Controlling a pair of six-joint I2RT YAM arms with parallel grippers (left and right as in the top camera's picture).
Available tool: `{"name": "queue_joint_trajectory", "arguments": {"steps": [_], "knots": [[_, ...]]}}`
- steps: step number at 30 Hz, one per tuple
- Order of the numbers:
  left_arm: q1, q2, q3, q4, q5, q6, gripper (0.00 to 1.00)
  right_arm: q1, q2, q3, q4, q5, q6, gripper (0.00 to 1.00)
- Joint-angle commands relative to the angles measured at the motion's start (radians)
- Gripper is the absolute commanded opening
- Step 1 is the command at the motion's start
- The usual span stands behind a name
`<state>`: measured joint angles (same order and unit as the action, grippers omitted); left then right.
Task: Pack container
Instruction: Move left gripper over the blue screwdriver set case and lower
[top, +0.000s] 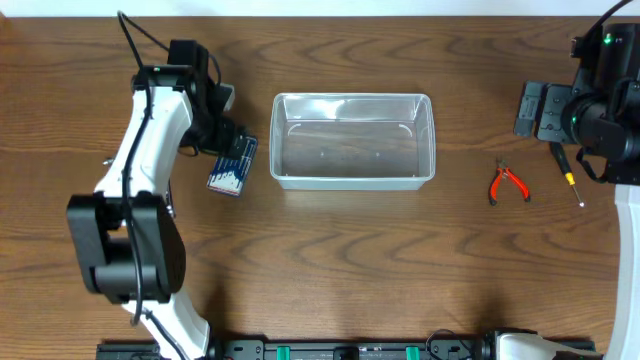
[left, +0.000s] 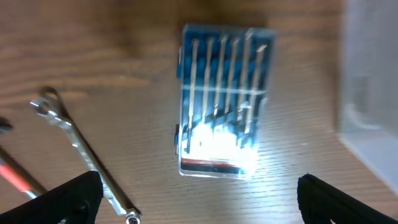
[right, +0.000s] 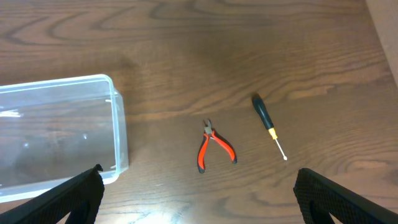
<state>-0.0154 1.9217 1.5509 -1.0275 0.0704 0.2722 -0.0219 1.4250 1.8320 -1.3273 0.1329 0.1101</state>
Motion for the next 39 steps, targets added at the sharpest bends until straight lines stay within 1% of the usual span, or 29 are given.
{"name": "queue_joint_trajectory", "arguments": {"steps": [1,8,18,24,31,39], "knots": [[0.011,0.045,-0.031,0.004,-0.010,0.035,0.98,-0.004,0.010,0.004,0.005,0.021,-0.014,0.99],[-0.002,0.074,-0.048,0.077,0.012,0.045,0.98,-0.004,0.022,0.004,0.006,0.021,-0.014,0.99],[-0.003,0.149,-0.055,0.125,0.023,0.056,0.98,-0.004,0.023,0.004,0.008,0.021,-0.014,0.99],[-0.003,0.192,-0.055,0.129,0.023,0.056,0.98,-0.004,0.023,0.004,0.021,0.021,-0.014,0.99],[-0.004,0.221,-0.055,0.130,0.023,0.018,0.98,-0.004,0.023,0.004,0.027,0.021,-0.014,0.99],[-0.039,0.220,-0.055,0.121,0.023,0.020,0.98,-0.004,0.026,0.004,0.026,0.021,-0.018,0.99]]}}
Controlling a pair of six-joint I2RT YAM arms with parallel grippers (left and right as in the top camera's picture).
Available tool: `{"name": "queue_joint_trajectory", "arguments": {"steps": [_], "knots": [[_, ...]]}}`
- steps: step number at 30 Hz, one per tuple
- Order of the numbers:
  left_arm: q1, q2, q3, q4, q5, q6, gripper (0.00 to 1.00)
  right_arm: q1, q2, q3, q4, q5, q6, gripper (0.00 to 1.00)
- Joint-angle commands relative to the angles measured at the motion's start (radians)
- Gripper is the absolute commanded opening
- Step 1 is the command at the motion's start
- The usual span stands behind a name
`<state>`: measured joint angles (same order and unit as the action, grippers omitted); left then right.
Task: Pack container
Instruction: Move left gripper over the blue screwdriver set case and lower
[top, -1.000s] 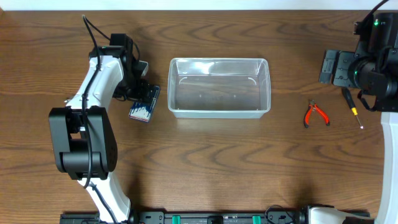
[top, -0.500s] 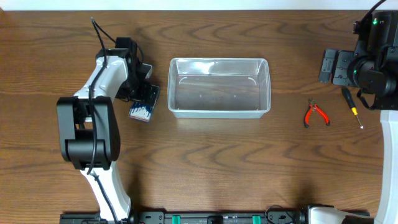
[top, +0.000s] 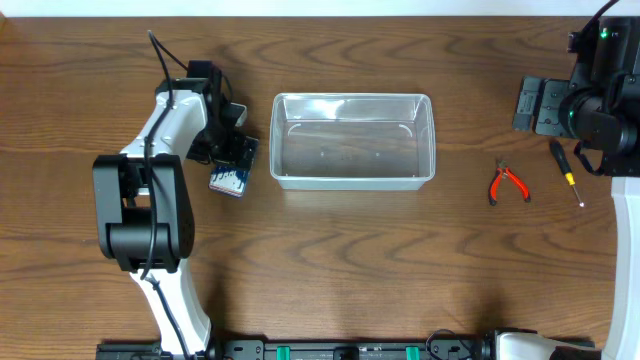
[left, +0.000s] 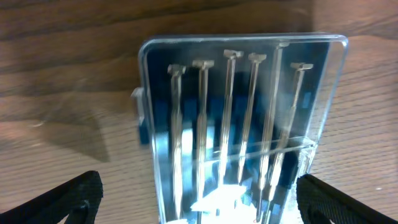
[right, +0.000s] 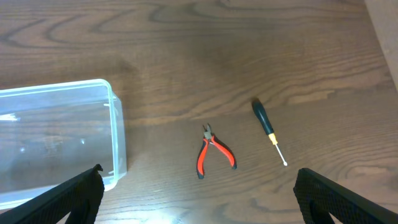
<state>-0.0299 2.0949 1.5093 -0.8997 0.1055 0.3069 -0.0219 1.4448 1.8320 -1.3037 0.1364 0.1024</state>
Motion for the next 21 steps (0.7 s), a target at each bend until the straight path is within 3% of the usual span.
{"name": "queue_joint_trajectory", "arguments": {"steps": [1,21], "knots": [[-0.030,0.046,-0.013,-0.007,-0.013,-0.015,0.98,-0.004,0.008,0.004,0.002,0.017,-0.014,0.99],[-0.047,0.027,-0.013,-0.022,-0.021,-0.013,0.98,-0.004,0.017,0.004,-0.002,0.017,-0.014,0.99]]}}
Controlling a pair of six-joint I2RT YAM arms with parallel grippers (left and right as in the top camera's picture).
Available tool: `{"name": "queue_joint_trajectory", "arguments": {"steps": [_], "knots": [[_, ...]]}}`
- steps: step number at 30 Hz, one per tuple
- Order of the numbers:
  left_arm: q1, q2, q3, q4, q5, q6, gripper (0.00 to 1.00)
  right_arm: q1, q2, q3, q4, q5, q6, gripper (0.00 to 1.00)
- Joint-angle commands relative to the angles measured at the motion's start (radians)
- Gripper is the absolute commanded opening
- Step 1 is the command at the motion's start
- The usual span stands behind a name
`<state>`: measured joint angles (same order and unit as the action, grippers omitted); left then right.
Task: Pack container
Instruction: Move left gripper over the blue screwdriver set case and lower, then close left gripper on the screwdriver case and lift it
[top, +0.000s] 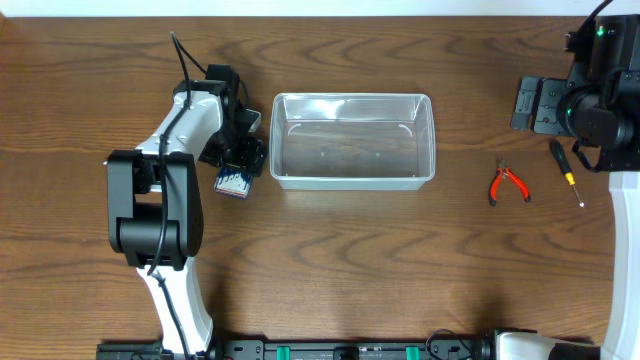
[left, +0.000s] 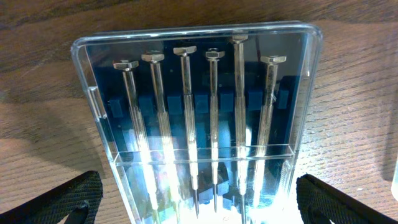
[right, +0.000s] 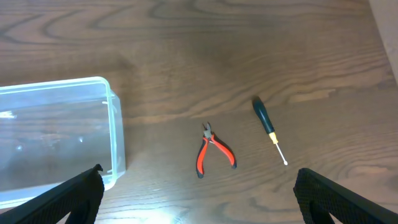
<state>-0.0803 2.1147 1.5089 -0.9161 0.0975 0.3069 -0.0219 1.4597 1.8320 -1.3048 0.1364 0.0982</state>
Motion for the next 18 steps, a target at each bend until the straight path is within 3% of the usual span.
{"name": "queue_joint_trajectory", "arguments": {"steps": [1,18], "knots": [[0.003,0.008,-0.013,-0.004,-0.014,-0.013,0.98,-0.004,0.002,0.004,0.000,0.017,-0.010,0.99],[0.003,0.012,-0.063,0.040,-0.052,-0.016,0.95,-0.004,0.002,0.004,-0.001,0.017,-0.010,0.99]]}}
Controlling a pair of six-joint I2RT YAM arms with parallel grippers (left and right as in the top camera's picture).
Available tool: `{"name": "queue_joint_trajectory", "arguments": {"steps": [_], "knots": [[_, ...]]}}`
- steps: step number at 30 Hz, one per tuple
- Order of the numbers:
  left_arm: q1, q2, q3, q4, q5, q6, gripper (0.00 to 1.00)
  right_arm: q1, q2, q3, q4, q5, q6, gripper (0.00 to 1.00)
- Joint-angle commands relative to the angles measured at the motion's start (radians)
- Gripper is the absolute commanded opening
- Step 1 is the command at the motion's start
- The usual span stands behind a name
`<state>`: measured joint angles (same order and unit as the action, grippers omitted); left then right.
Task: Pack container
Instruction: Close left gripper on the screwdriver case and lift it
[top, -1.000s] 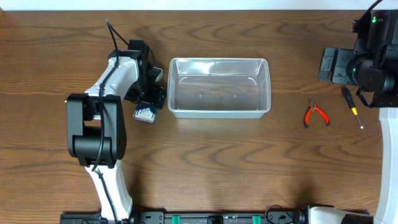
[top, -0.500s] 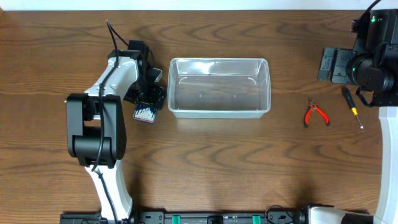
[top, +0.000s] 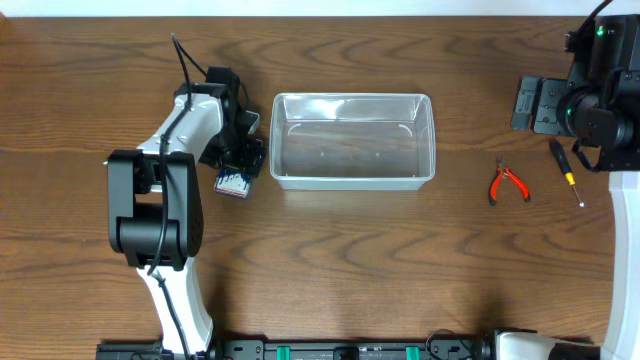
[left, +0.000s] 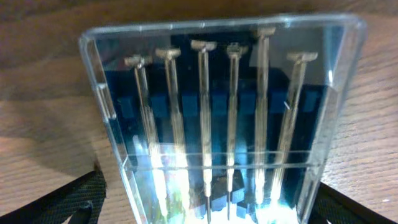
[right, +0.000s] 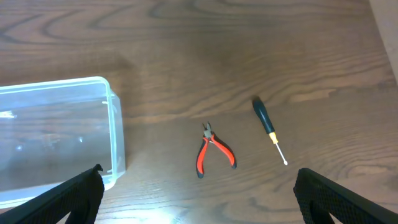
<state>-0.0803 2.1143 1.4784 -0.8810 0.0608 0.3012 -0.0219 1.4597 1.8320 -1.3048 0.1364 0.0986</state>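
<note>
A clear case of small screwdrivers (left: 217, 118) with a blue insert lies flat on the table, just left of the clear plastic container (top: 352, 182). In the overhead view only its lower end (top: 232, 182) shows below my left gripper (top: 245, 158). That gripper (left: 208, 208) is low over the case, open, one finger at each long side. Far right, my right gripper (right: 199, 193) hangs open and empty, high above red-handled pliers (right: 214, 155) and a black-and-yellow screwdriver (right: 268, 129). The container (right: 115, 124) has nothing in it.
The pliers (top: 508, 183) and screwdriver (top: 566, 178) lie right of the container, with bare wood between. My left arm (top: 160, 215) stretches from the front edge to the case. The table's right edge (right: 382, 25) is close to the screwdriver.
My left gripper has come slightly lower onto the screwdriver case, which now fills more of the wrist view. The right arm, pliers, screwdriver and container are unchanged.
My left gripper was open and high above the case, with a wrench in view beside it. Then it was closer over the case, then closer still and lined up with its long sides, and now it straddles the case. The right gripper stayed open over the pliers throughout.
</note>
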Motion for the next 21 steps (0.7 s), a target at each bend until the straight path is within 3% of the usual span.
{"name": "queue_joint_trajectory", "arguments": {"steps": [1,7,21], "knots": [[0.003,0.013,-0.041,0.005,-0.018,-0.010,0.95,-0.004,0.002,0.004,-0.001,0.017,-0.010,0.99],[0.003,0.013,-0.066,0.009,-0.021,-0.010,0.85,-0.003,0.002,0.004,0.000,0.017,-0.010,0.99],[0.003,0.012,-0.063,0.012,-0.021,-0.010,0.72,-0.003,0.002,0.004,-0.001,0.009,-0.010,0.99]]}}
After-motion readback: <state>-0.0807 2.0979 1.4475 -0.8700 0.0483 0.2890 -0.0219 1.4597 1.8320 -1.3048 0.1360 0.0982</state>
